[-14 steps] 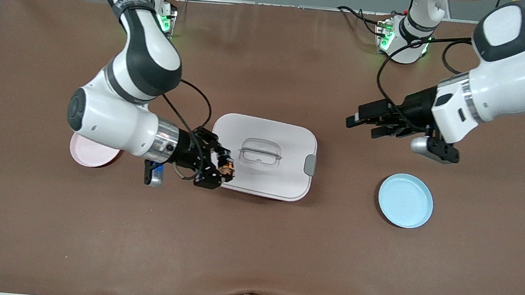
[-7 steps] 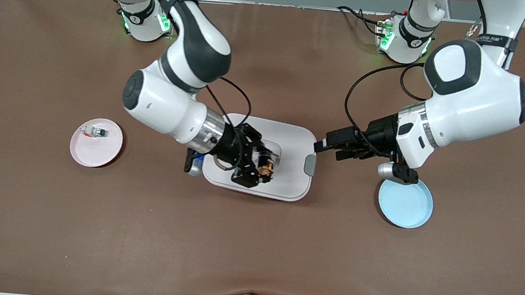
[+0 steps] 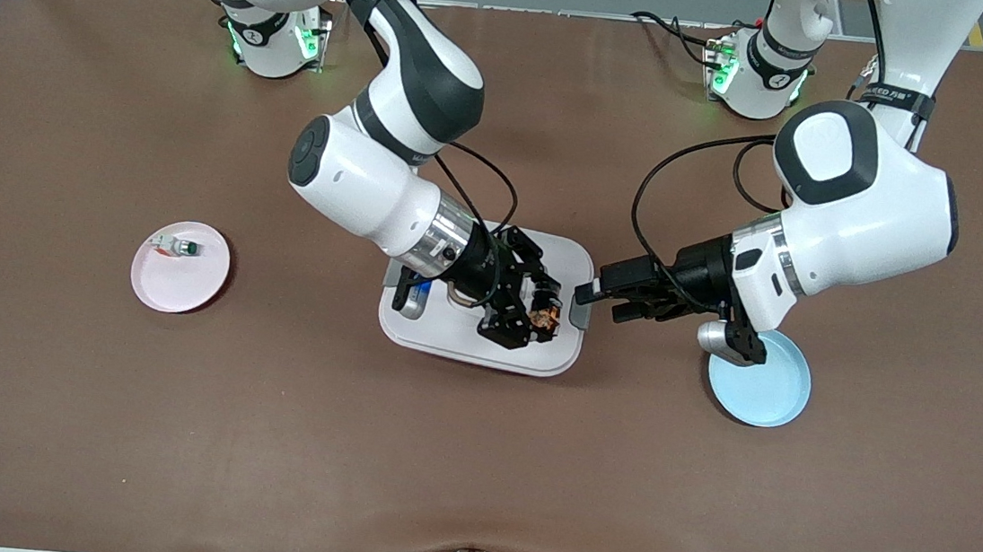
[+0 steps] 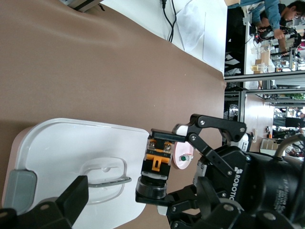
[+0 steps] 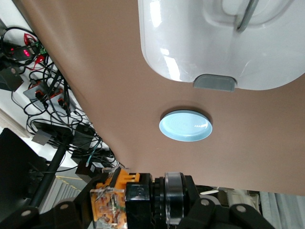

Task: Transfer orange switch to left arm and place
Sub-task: 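Bring the switch toward the left gripper while the left gripper reaches it, then close the left gripper on the switch held by the right gripper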

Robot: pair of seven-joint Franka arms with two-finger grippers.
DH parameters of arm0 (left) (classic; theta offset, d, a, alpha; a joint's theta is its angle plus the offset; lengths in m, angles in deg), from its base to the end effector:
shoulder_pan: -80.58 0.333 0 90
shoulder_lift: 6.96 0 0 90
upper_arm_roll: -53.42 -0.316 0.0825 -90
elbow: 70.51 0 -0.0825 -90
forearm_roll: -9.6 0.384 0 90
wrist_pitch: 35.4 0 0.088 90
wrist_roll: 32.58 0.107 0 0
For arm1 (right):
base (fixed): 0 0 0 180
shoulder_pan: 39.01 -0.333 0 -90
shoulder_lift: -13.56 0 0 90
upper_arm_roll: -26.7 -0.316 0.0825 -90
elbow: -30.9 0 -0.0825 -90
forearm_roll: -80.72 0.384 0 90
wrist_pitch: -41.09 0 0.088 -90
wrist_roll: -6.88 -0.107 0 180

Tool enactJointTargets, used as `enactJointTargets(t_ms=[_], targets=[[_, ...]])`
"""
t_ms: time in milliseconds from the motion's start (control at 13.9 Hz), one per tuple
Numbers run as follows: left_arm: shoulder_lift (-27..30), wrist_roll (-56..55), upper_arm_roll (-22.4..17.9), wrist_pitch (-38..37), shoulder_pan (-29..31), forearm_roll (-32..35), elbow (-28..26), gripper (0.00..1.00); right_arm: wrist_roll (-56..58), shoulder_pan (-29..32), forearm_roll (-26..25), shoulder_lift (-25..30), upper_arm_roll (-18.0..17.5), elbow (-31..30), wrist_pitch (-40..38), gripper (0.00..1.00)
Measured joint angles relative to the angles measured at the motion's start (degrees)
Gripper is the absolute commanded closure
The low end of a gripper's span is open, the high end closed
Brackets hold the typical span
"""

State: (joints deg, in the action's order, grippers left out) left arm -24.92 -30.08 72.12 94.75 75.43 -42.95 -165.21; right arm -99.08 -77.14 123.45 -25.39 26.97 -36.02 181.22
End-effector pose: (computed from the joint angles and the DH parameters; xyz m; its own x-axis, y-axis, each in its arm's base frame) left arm 0.6237 -0.2704 0.4816 0.9912 0.1156 0.0642 0.0199 -0.6106 0.7917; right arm 0.6208 0.4850 0.4626 0.0394 -0.6858 -0.7268 -0.9759 0.1298 -0.1755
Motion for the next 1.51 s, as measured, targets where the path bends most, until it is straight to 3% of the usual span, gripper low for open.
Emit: enactJointTargets(t_ms=[288, 936, 1008, 1080, 1152, 1368, 1512], targets=[[-0.6, 4.9, 0.0, 0.2, 0.0, -0.2, 0.0, 0.00, -2.1, -1.7, 0.0, -0.9, -0.3, 0.7, 4.9, 1.00], [-1.3, 15.8, 0.0, 1.1, 0.0, -0.2, 0.1, 0.00, -4.5, -2.1, 0.0, -1.5, -1.8, 3.1, 5.3, 1.00], [-1.3, 16.9, 0.0, 1.2, 0.0, -0.2, 0.1, 0.22, -4.7, -2.2, 0.0, -1.6, -1.9, 3.2, 5.5, 1.00], [-1.3, 17.7, 0.0, 1.3, 0.0, -0.2, 0.1, 0.50, -4.8, -2.2, 0.0, -1.6, -1.9, 3.3, 5.7, 1.00], [-1.4, 18.1, 0.0, 1.4, 0.0, -0.2, 0.1, 0.66, -5.0, -2.3, 0.0, -1.6, -1.9, 3.3, 5.8, 1.00], [-1.3, 18.5, 0.3, 1.4, -0.1, -0.4, 0.5, 1.00, -5.4, -2.7, 0.0, -2.2, -2.0, 3.3, 6.8, 1.00], [-1.3, 18.7, 0.5, 1.5, -0.1, -0.6, 0.6, 1.00, -5.4, -3.0, 0.0, -2.5, -1.9, 3.3, 7.5, 1.00]])
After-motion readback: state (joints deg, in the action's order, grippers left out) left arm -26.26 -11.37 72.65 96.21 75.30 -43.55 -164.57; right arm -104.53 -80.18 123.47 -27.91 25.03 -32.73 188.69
